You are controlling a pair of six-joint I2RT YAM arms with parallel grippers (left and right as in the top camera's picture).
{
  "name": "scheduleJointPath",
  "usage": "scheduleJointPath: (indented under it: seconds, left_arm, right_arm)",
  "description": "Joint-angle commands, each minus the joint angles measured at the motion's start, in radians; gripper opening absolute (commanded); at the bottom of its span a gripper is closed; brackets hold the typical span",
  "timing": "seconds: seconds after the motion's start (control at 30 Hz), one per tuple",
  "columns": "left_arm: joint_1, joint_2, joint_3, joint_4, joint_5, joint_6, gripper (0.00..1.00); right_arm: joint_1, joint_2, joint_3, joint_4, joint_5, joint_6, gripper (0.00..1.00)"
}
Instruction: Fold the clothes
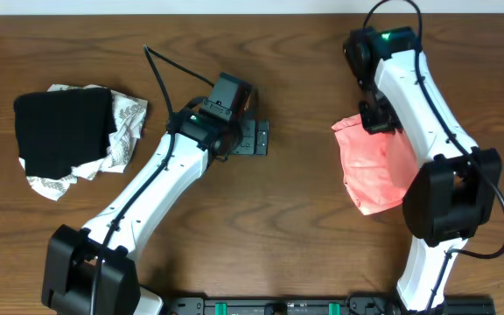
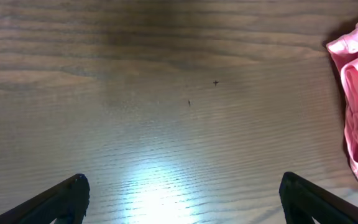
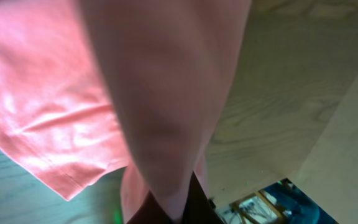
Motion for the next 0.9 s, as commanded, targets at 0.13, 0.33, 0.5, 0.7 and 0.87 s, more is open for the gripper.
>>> scheduleJointPath:
  seconds: [0.13,0.33,0.5,0.7,0.87]
  left_arm:
    - [0.006,-0.022,0.005,0.000,-0.042,0.005,0.98]
    - [0.006,-0.022,0.005,0.000,-0.042,0.005,0.98]
    - [0.006,-0.022,0.005,0.000,-0.042,0.005,0.98]
    - [0.006,-0.022,0.005,0.000,-0.042,0.005,0.98]
    - [0.006,-0.022,0.005,0.000,-0.041,0.005,0.98]
  right_arm:
    - [0.040,-0.006,-0.109,0.042,-0.001,0.008,0.01]
    - [0.084,-0.006,-0.148,0.085,-0.060,-0.016,0.02]
    - [0.117,-0.006,-0.148,0.109,-0.137,-0.019,0.11]
    - [0.133,-0.006,-0.148,0.119,-0.140,-0.019,0.62]
    - [0.120,-0.007,-0.147,0.120,-0.148,-0.035,0.66]
